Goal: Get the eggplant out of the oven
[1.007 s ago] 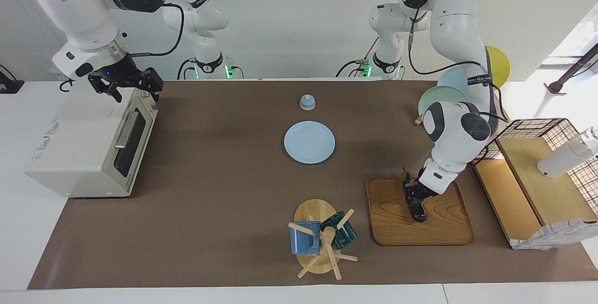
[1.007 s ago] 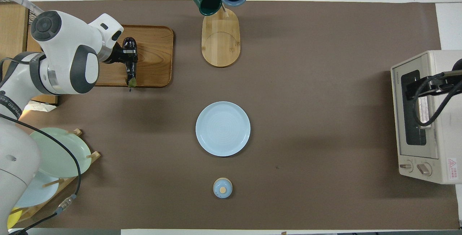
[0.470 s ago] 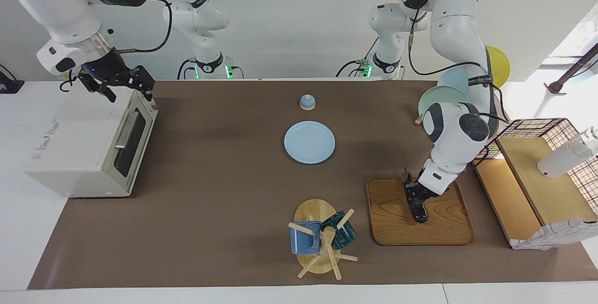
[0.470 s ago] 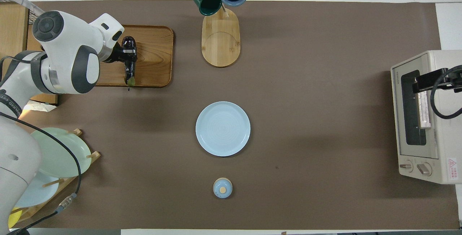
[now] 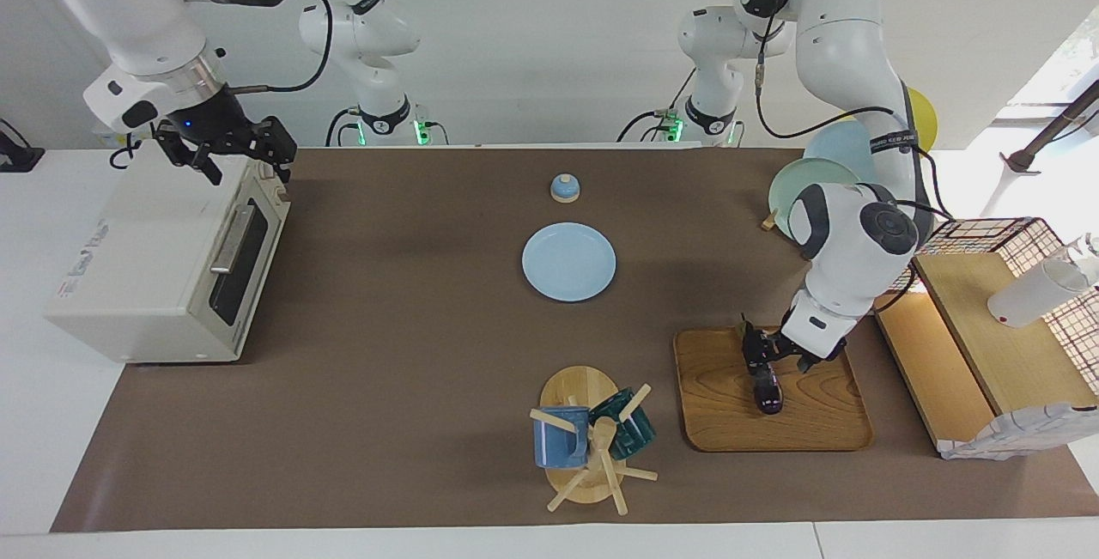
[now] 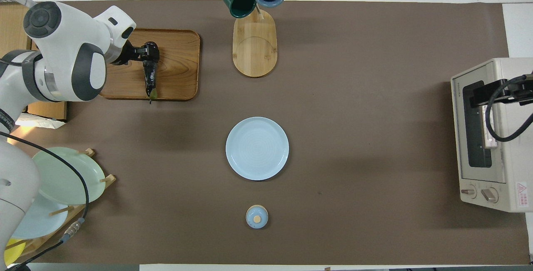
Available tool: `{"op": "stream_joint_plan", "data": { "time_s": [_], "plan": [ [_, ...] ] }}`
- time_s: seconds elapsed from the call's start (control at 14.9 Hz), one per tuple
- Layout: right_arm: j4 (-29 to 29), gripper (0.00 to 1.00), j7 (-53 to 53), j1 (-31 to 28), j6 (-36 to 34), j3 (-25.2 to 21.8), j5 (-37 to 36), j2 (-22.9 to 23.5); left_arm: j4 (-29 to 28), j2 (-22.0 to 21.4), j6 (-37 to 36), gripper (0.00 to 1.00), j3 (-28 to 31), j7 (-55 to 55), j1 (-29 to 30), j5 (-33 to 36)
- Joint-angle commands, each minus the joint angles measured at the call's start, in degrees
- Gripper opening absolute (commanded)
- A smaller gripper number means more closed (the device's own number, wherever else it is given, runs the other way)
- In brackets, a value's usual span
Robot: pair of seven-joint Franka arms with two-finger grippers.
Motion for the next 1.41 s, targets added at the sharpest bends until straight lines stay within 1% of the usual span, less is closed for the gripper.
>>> {"op": "stream_joint_plan", "data": {
  "time_s": [0.0,0.07,0.47,0.67,0.94,1.14,1.28,1.34],
  "plan": [
    [0.6,1.00,0.7,-0.2,-1.3,0.2,-0.8,0.0,0.6,-4.3,-6.0,1.00,-0.2,-0.1,0.7,0.6],
    [0.7,1.00,0.7,-0.1,-1.2,0.2,-0.8,0.0,0.4,-6.1,-7.9,1.00,-0.2,-0.1,1.3,0.7],
    [0.3,1.00,0.6,-0.2,-1.4,0.2,-0.6,-0.7,0.7,-14.0,-15.0,1.00,0.7,0.0,1.4,1.0],
    [0.4,1.00,0.7,-0.2,-1.3,0.2,-0.4,-0.7,0.6,-19.8,-21.9,1.00,1.4,0.0,1.5,1.0],
    [0.3,1.00,0.7,-0.2,-1.2,0.1,-0.2,-0.7,0.2,-26.9,-34.7,1.00,1.7,-0.2,1.5,1.0],
    [0.3,1.00,0.7,-0.3,-1.3,0.1,-0.2,-0.7,-0.6,-30.0,-40.8,1.00,1.8,-0.3,1.5,1.0],
    [0.4,1.00,0.7,-0.2,-1.3,0.1,-0.2,-0.7,-2.0,-31.7,-41.7,1.00,1.8,-0.4,1.5,1.0],
    [0.4,1.00,0.7,-0.2,-1.3,0.1,-0.2,-0.7,-2.5,-31.9,-41.5,1.00,1.8,-0.4,1.4,1.0]
  ]
}}
